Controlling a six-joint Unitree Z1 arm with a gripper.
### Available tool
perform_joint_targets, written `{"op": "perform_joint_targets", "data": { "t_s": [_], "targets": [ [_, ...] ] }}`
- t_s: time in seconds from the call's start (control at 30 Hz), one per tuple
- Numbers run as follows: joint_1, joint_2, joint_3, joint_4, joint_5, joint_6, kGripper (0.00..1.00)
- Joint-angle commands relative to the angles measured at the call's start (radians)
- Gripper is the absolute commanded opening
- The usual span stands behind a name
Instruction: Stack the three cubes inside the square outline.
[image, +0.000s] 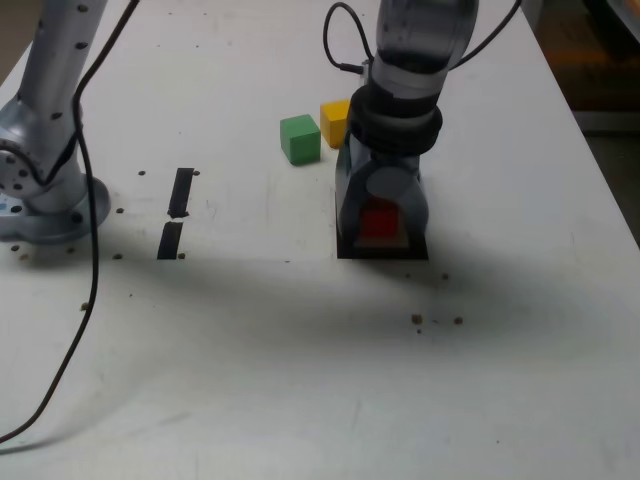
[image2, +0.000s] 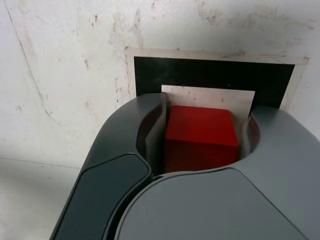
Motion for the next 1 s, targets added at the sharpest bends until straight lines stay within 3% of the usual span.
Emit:
{"op": "perform_joint_targets", "data": {
  "t_s": [0.0,0.17,0.3,0.4,0.53,0.63,0.73,0.83,0.97],
  "targets": [
    [-0.003,-0.003,-0.001,0.0,0.006,0.006,0.79],
    [-0.005,-0.012,0.0,0.004,0.01,0.008,0.98],
    [-0.009,-0.049,0.0,0.018,0.009,0.001,1.0],
    [-0.009,-0.108,-0.007,0.056,0.032,0.003,1.0],
    [0.021,-0.213,-0.034,0.176,0.104,0.07,1.0],
    [0.091,-0.268,-0.039,0.261,0.14,0.191,1.0],
    [0.178,-0.289,-0.022,0.291,0.174,0.337,1.0],
    [0.267,-0.292,0.013,0.294,0.263,0.483,1.0],
    [0.334,-0.284,0.033,0.286,0.412,0.648,1.0]
  ]
}}
